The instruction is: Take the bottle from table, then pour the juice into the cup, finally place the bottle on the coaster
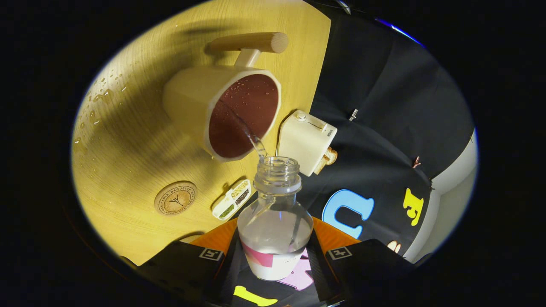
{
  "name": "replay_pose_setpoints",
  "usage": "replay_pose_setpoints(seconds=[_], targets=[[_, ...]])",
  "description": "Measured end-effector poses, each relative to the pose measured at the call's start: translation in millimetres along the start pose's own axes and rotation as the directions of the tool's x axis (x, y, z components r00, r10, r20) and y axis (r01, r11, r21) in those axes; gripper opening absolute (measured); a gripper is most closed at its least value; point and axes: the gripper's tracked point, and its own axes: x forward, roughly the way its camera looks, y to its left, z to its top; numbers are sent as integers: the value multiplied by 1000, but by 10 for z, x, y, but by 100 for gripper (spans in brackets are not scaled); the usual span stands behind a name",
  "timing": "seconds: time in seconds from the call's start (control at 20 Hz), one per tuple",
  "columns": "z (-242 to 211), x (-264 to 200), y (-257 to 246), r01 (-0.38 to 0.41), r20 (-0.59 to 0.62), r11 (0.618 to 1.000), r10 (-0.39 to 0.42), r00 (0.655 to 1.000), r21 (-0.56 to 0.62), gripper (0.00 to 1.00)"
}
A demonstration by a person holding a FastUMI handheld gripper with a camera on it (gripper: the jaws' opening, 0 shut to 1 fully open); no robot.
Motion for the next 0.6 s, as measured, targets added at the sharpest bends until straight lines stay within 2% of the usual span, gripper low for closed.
replay_pose_setpoints(seconds=[0.6], targets=[[-25,99,-120,14,32,995,-11,999,-97,73]])
